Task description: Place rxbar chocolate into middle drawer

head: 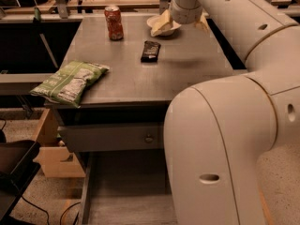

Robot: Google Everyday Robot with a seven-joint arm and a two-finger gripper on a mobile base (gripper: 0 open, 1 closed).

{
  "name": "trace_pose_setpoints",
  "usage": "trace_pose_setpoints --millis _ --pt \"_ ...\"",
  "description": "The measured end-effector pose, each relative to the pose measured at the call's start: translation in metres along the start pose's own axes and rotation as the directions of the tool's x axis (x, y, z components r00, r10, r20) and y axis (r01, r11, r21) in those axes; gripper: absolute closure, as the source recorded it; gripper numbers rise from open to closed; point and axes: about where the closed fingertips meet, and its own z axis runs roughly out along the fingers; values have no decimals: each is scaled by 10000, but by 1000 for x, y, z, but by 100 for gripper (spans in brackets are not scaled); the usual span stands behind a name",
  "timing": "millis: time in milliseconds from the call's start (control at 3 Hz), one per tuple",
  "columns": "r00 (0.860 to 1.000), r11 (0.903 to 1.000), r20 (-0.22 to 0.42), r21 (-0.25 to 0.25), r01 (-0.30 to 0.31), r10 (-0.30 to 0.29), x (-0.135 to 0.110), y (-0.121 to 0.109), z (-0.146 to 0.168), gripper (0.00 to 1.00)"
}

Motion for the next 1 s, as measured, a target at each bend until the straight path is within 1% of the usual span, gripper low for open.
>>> trace_pose_setpoints --millis 333,667,1000 --pt "10000 9998 23 -174 -43 44 -2 18 17 0" --pt "9998 9997 174 -233 -97 101 -11 32 34 0" --pt "9999 9998 87 -170 -100 102 -15 43 50 0"
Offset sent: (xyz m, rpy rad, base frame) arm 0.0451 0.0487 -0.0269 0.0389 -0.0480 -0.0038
